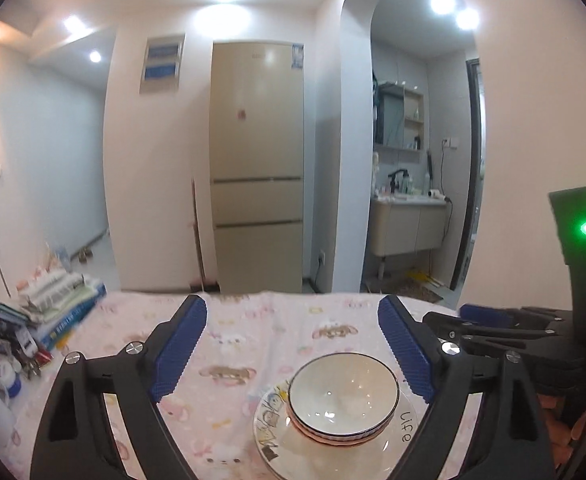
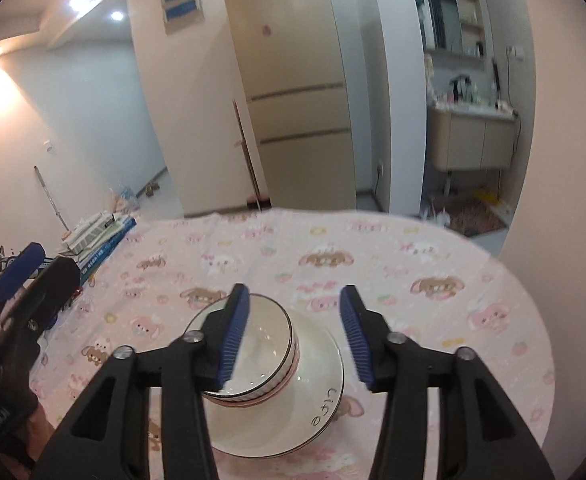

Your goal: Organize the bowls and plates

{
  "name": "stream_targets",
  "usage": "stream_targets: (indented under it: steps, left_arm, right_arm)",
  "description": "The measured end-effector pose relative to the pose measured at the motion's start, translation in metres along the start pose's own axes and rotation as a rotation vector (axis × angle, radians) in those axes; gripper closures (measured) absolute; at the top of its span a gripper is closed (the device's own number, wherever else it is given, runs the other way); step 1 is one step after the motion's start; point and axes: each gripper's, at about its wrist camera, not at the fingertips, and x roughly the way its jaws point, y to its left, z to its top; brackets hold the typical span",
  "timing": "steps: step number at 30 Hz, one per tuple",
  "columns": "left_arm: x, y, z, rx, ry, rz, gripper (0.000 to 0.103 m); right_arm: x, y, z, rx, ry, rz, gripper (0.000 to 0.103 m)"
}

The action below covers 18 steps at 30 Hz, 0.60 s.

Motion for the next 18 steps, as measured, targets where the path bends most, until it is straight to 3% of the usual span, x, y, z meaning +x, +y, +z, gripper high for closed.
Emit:
stream_targets:
  steps: [3,7,9,14,18]
  left_arm:
    - [-0.017,0.001,0.002,0.018,-0.058,0.0,0.013]
    - [-0.038,0.0,0.002,0.053,-0.136,-0.008,0.011]
    - [-0.048,-0.001,0.002,0.055,-0.168,-0.004,0.0]
    - [-0.066,0.006,-0.001,0.035,-0.248,-0.009,0.0]
    - [-0.074,0.008,-0.006,0.04,-0.253,-0.026,0.0]
  right_arm:
    - [-0.02,0.004,-0.007,-0.029,-0.105,0.021,0.021]
    - [-0.043,0.012,-0.018,-0.077,-0.243,0.007,0.003]
    - [-0.054,0.016,-0.023,-0.089,-0.31,-0.004,0.001]
    - [-0.075,0.024,-0.029,-0.097,-0.404,-0.025,0.0]
    - [-0.086,0.026,-0.036,-0.092,-0.425,0.0,0.0]
